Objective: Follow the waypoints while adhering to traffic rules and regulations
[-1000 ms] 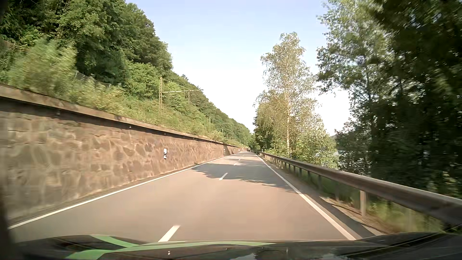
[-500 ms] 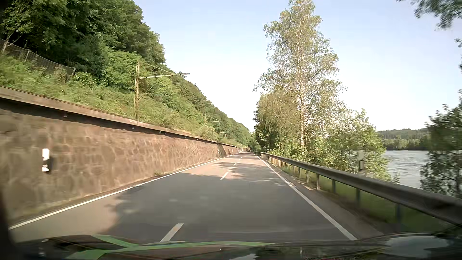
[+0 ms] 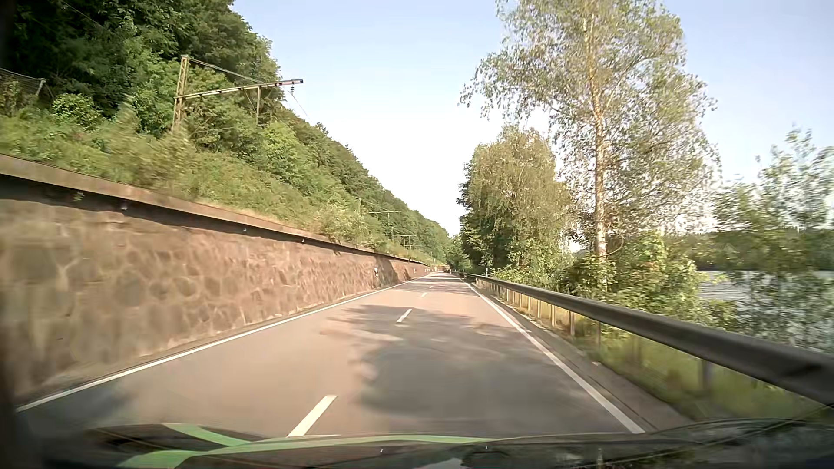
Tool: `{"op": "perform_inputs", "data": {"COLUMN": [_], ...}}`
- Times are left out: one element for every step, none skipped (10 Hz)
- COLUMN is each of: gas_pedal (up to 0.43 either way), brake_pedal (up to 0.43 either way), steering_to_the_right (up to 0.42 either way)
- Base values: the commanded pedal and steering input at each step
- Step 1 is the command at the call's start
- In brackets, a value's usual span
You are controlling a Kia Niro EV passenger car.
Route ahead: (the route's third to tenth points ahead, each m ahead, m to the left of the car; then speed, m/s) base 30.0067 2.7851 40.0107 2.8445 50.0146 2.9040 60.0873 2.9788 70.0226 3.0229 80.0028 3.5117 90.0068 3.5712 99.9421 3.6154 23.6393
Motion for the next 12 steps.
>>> {"op": "perform_inputs", "data": {"gas_pedal": [0.197, 0.209, 0.209, 0.209, 0.209, 0.197, 0.138, 0.138, 0.138, 0.138, 0.138, 0.138], "brake_pedal": [0.000, 0.000, 0.000, 0.000, 0.000, 0.000, 0.000, 0.000, 0.000, 0.000, 0.000, 0.000], "steering_to_the_right": [-0.001, -0.001, -0.001, -0.001, -0.001, -0.001, -0.001, 0.000, -0.001, -0.001, -0.001, -0.001]}}
